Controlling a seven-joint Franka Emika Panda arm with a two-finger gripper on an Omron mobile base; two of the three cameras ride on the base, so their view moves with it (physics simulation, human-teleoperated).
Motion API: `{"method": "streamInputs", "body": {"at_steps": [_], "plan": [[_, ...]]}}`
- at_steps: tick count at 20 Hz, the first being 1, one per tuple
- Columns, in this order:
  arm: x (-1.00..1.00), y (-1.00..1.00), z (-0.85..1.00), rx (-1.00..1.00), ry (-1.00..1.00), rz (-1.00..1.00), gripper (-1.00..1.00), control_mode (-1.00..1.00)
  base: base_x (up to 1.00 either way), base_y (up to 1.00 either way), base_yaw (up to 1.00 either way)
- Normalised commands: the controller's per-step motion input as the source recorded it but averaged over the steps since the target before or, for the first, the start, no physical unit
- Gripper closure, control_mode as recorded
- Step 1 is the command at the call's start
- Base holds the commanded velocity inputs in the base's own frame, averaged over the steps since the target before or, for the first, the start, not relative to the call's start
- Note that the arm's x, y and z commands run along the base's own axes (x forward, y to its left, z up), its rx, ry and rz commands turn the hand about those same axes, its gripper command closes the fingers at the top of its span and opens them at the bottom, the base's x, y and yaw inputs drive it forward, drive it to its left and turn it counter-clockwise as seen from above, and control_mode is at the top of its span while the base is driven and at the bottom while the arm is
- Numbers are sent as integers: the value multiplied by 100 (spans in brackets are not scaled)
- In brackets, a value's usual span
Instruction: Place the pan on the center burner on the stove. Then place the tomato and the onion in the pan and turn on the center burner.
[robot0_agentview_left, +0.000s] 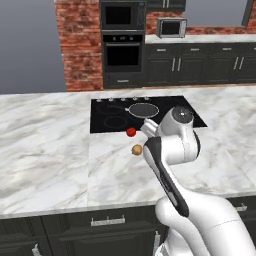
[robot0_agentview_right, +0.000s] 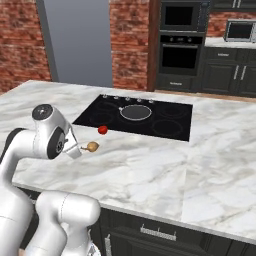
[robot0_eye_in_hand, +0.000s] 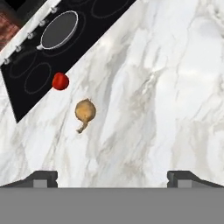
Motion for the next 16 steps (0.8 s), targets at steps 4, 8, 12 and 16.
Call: {"method": "streamInputs", "body": {"at_steps": [4,8,12,16], "plan": [[-11,9,6,0,-5,35,-100,-100,0,0,0],[-1,16,0,-4,0,26,-100,-100,0,0,0],[22,42,9,-14,28,39,-100,-100,0,0,0],[20,38,21,-27,12,53,-100,-100,0,0,0]]}}
